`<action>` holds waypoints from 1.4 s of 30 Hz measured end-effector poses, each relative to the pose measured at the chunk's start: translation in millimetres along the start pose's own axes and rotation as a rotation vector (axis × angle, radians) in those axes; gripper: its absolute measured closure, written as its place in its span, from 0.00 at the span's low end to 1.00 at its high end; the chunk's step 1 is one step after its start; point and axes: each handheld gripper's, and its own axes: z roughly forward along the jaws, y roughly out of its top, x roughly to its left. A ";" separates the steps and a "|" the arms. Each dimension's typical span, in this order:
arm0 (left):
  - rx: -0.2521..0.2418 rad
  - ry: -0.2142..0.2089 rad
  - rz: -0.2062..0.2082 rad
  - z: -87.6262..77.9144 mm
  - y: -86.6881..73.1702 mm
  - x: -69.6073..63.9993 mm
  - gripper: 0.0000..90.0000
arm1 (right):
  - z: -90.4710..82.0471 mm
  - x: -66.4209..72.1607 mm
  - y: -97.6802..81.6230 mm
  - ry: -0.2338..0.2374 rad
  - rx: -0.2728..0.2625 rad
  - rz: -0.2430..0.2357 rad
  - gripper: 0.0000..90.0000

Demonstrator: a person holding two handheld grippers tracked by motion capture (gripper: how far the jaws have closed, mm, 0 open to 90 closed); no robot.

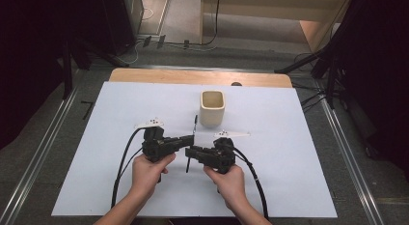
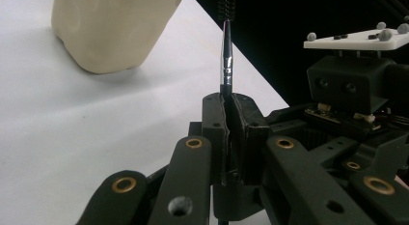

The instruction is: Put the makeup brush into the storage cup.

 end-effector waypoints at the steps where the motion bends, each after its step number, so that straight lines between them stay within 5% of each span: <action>1: 0.000 0.000 -0.001 0.4 -0.3 -0.4 0.95 | 0.3 0.0 0.1 0.001 0.003 0.009 0.82; 7: 0.000 -0.003 0.006 1.5 -1.2 -1.5 0.94 | 0.1 -0.5 0.8 0.008 0.012 0.018 0.93; 19: -0.003 0.003 0.039 1.0 -2.1 -2.2 0.93 | -0.7 -2.4 2.9 0.006 0.041 0.047 0.95; 20: -0.004 -0.002 0.036 1.2 -1.3 -2.5 0.78 | -0.9 -2.6 3.1 0.004 0.040 0.047 0.95; 24: -0.008 0.005 0.045 -1.3 0.5 -2.2 0.74 | -2.1 -3.6 3.7 0.000 0.042 0.047 0.95; 30: 0.014 -0.003 0.045 -2.8 3.7 0.9 0.51 | -3.3 -5.6 4.5 -0.007 0.045 0.046 0.95; 42: 0.047 -0.014 0.050 -6.9 7.3 2.1 0.51 | -6.1 -9.3 7.7 -0.025 0.074 0.069 0.95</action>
